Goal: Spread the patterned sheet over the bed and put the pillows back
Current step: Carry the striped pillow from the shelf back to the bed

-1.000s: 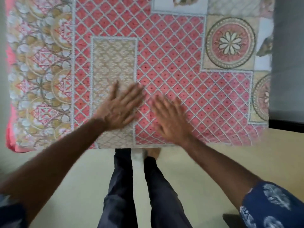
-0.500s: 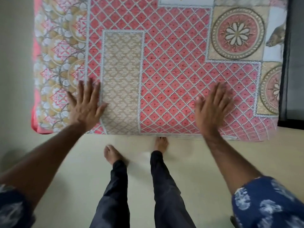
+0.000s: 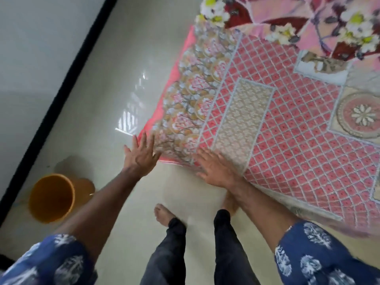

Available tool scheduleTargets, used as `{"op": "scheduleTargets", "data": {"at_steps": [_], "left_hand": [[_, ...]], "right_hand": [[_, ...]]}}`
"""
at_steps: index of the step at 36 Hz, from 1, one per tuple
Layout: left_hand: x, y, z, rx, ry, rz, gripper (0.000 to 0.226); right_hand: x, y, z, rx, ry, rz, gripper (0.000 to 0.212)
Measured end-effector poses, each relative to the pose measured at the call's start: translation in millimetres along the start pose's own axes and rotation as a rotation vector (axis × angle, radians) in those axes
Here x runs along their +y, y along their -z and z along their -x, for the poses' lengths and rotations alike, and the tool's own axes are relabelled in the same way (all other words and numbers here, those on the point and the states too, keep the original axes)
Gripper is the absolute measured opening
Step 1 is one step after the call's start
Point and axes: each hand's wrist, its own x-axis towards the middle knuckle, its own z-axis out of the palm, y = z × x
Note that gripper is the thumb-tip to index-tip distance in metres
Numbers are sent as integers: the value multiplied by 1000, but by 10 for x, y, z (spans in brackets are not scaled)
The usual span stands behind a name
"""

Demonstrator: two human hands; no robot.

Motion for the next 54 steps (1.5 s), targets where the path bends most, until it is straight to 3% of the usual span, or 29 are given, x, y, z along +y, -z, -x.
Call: {"op": "scheduleTargets", "data": {"at_steps": [5,10,20,25,33,39,42,46,51,54], "left_hand": [[-684,455,633,101,-77,20,76],[-1290,917,1195,195,-74,77,83],[-2696,1976,2165,615,159,109,66],[-3381,2274,2575,758,404,97,66],[-4371,2423,3292,768,791,47,71],[-4879,2469,3708,699,1109,274,77],[-4963,2423,3846,700,1231,330,79],[-5012,2300,3985,651,1352,378,73],[-5140,2194,4110,646,1458,416,70],[-5261,2145,4153,660,1494,461,71]], "right_hand": [[-701,819,-125,101,-56,39,74],[-1510,1569,-310,169,26,169,76],[-3651,3017,-867,466,475,346,80],[-4726,3458,-1180,567,726,375,78],[-6124,3852,-1603,499,1044,389,80],[-6914,4108,-1770,384,1278,428,81],[-7237,4149,-1872,344,1389,459,94],[-7603,4121,-2016,306,1458,526,87],[-8066,4108,-2147,289,1528,583,95],[-8343,4114,-2206,282,1554,615,86]]}}
